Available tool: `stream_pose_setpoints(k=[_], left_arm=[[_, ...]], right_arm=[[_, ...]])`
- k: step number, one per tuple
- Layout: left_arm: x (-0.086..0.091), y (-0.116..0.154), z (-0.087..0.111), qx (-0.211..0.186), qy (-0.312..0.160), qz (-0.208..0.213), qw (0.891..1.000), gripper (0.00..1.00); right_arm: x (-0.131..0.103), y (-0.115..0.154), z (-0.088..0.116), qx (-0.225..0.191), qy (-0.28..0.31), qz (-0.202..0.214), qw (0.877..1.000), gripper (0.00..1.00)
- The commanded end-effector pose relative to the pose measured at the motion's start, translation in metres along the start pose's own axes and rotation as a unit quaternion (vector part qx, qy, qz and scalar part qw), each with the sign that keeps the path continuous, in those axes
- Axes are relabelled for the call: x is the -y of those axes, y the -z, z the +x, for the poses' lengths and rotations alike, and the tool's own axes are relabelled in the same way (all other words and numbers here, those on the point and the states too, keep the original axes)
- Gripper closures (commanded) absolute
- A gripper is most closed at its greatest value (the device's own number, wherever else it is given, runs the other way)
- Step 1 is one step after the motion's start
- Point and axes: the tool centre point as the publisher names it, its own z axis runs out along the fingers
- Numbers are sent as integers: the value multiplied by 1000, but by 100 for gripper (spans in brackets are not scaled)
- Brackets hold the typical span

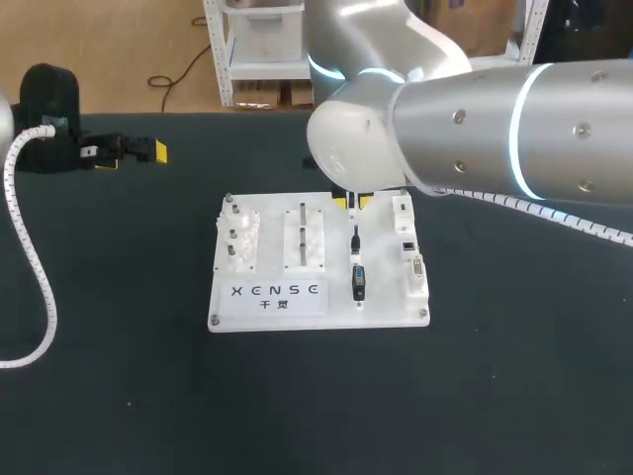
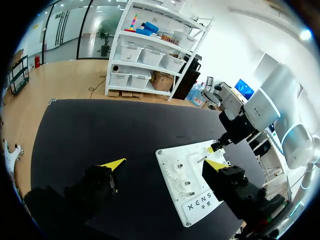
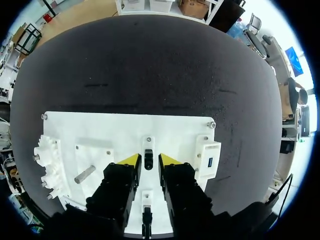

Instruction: Insert the USB connector, Ethernet cable, and multi-pin plug into their matching sockets one by one.

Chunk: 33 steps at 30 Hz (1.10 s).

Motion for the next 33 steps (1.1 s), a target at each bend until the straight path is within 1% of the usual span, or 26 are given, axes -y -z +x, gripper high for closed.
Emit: stream_pose_setpoints(k=[1,5,10,22,31,33], left_arm=[[0,0,0,0,0,0,1000,0],[0,0,0,0,0,0,1000,0],[0,0,0,0,0,0,1000,0],[0,0,0,0,0,0,1000,0],[0,0,0,0,0,0,1000,0],[0,0,0,0,0,0,1000,0]], right_arm=[[4,1,4,6,-3,-3,1000,75],[4,1,3,7,-5,-2,1000,77],[5,2,2,8,-7,-2,1000,82],[4,2,-3,12,-9,0,1000,78],[0,1,-3,18,-1,6,1000,78],[-1,0,-4,18,0,7,1000,77]])
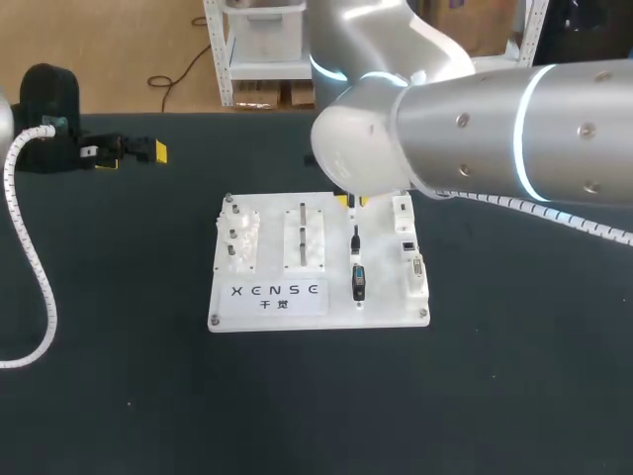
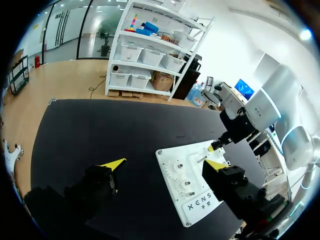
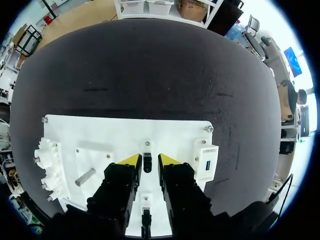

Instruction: Insert the USB connector, Ethernet cable, and multi-pin plug into their matching sockets one by one.

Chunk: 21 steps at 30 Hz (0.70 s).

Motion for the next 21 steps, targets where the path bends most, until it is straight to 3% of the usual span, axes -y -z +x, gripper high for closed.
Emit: stream_pose_setpoints(k=[1,17,19,21], left_arm=[[0,0,0,0,0,0,1000,0],[0,0,0,0,0,0,1000,0],[0,0,0,0,0,0,1000,0],[0,0,0,0,0,0,1000,0]], right_arm=[[-2,-1,1,4,0,5,1000,77],[4,-4,-1,6,-7,3,1000,85],[3,-4,-1,7,-7,2,1000,89],[2,-4,0,11,0,1,1000,99]])
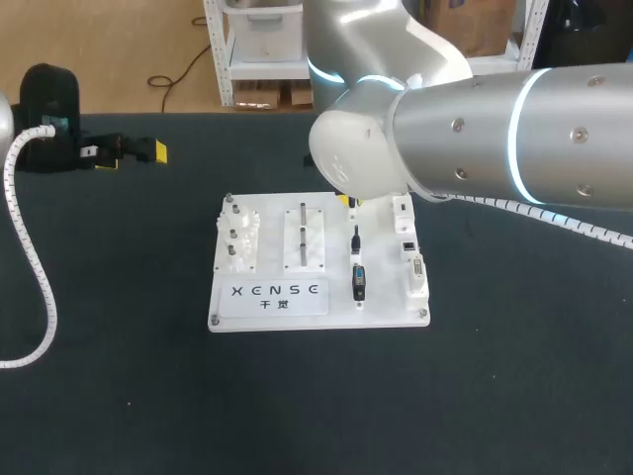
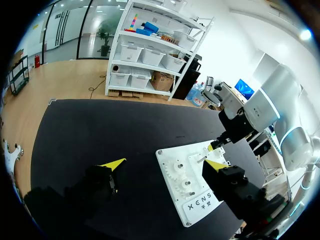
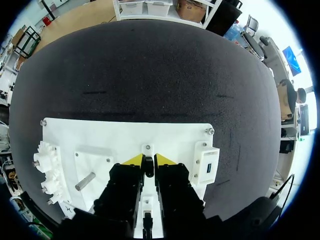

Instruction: Insert the USB connector, Ethernet cable, and multi-pin plug into their matching sockets one by one.

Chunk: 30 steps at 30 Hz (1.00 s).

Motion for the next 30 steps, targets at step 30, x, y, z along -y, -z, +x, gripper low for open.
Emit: stream_pose_setpoints(k=[30], left_arm=[[0,0,0,0,0,0,1000,0]], right_arm=[[40,51,9,71,-9,-14,997,100]])
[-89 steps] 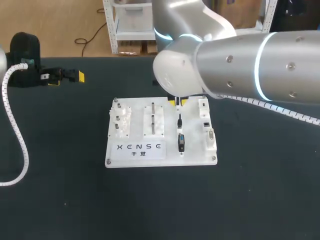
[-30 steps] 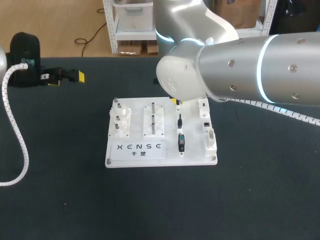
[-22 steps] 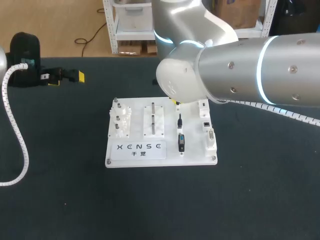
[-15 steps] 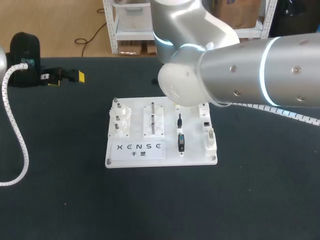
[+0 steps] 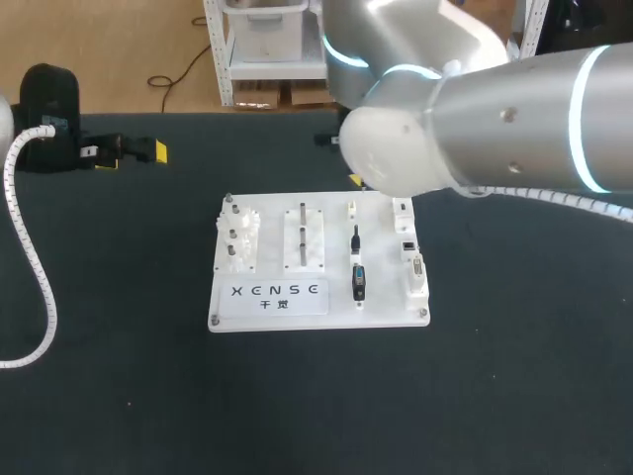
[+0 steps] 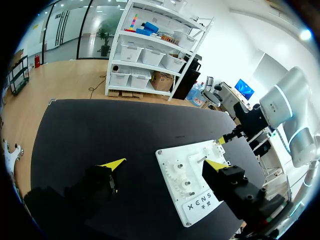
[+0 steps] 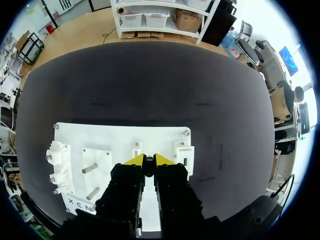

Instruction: Insert the USB connector, Ethernet cable, and multi-pin plug into their matching sockets one by one.

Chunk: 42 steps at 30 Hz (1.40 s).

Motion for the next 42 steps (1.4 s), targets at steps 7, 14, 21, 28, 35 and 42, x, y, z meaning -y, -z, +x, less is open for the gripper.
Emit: stream_pose_setpoints(k=[7,14,21,28,35,42], left_arm=[[0,0,0,0,0,0,1000,0],[0,0,0,0,0,0,1000,0],[0,0,0,0,0,0,1000,0],[0,0,0,0,0,0,1000,0],[0,0,0,0,0,0,1000,0],[0,0,0,0,0,0,1000,0]], right_arm=[[40,-4,16,14,-11,10,1000,100],[52,-12,18,6,-16,20,1000,100],[55,-22,17,-1,-18,25,1000,100],[55,-29,16,-10,-19,30,999,100],[53,-30,17,-12,-16,30,999,100],[51,-32,15,-12,-16,32,999,100]])
